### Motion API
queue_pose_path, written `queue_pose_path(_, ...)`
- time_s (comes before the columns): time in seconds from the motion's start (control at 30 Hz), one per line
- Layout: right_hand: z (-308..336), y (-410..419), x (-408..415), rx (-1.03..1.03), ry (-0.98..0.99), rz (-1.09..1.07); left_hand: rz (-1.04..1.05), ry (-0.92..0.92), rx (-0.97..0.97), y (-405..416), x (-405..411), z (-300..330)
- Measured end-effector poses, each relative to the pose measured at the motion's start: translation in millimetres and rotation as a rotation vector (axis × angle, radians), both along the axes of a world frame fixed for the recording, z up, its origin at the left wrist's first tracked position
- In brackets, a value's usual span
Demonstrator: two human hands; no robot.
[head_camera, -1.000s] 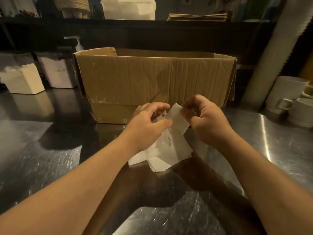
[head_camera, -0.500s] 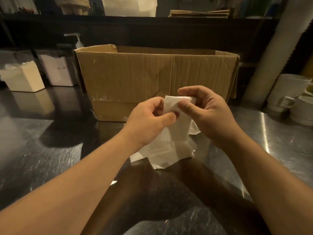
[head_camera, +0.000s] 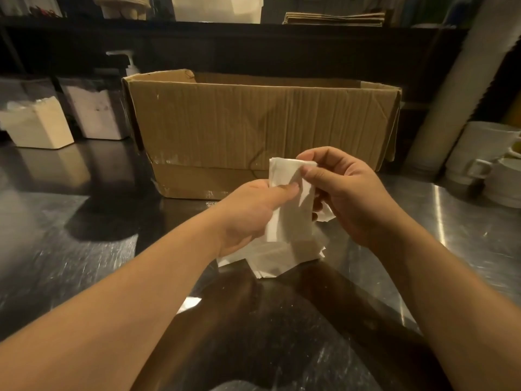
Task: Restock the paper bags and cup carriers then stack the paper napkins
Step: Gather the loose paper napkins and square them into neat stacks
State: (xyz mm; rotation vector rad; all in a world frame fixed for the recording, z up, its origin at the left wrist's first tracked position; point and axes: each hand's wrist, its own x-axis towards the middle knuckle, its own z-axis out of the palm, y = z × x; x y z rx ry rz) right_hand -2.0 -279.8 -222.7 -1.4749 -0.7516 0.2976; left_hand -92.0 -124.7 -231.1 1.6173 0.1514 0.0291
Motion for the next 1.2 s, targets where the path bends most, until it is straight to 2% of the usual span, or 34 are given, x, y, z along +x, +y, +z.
queue_pose_path(0.1,-3.5,-0.1,11.1,-0.046,0.054,-0.219,0.085,-0.041,-0.195,-0.9,0.6,0.9)
queue_pose_path(0.17,-8.7,-1.2,21.8,-0.206,-0.016,-0.404,0.112,-0.069,-0.316,3.4,1.1,2.4)
queue_pose_path(0.27,-15.4,-1.6,32.3,-0.490,-0.029,-0.515,0.135,-0.061,-0.532,9.6,1.0,4.3)
queue_pose_path(0.37,-15.2,0.4,32.7,-0.777,-0.091,-0.428,0.167,-0.043,-0.663,14.3,2.1,2.9)
queue_pose_path(0.53,-1.7,-11.2,26.5,-0.812,-0.140,-0.030,0.197,-0.006,-0.673,17.7,5.1,-1.1)
queue_pose_path(0.6,-4.8,-10.6,29.2,-0.976,-0.272,-0.011,0.193,0.013,-0.669,18.0,4.9,-1.3)
queue_pose_path(0.67,-9.4,-5.9,32.4,-1.044,-0.428,-0.096,0.186,0.022,-0.662,18.3,4.7,-1.1)
queue_pose_path(0.73,-10.7,-5.6,31.5,-0.952,-0.454,-0.179,0.189,0.024,-0.661,18.4,4.8,-0.7)
queue_pose_path(0.9,-3.1,-11.7,24.9,-0.503,-0.174,-0.191,0.173,0.023,-0.656,19.4,4.6,-0.8)
queue_pose_path(0.97,1.3,-13.6,22.7,-0.376,-0.110,-0.113,0.199,0.018,-0.641,21.4,6.4,-2.2)
queue_pose_path(1.07,8.4,-21.2,21.3,-0.187,0.036,0.119,0.212,0.021,-0.599,25.2,9.1,-3.9)
queue_pose_path(1.13,11.5,-22.9,16.6,-0.091,0.122,0.249,0.175,0.045,-0.592,25.6,9.1,-5.2)
queue_pose_path(1.2,11.3,-19.2,11.8,-0.038,0.165,0.286,0.113,0.071,-0.639,23.1,8.0,-6.0)
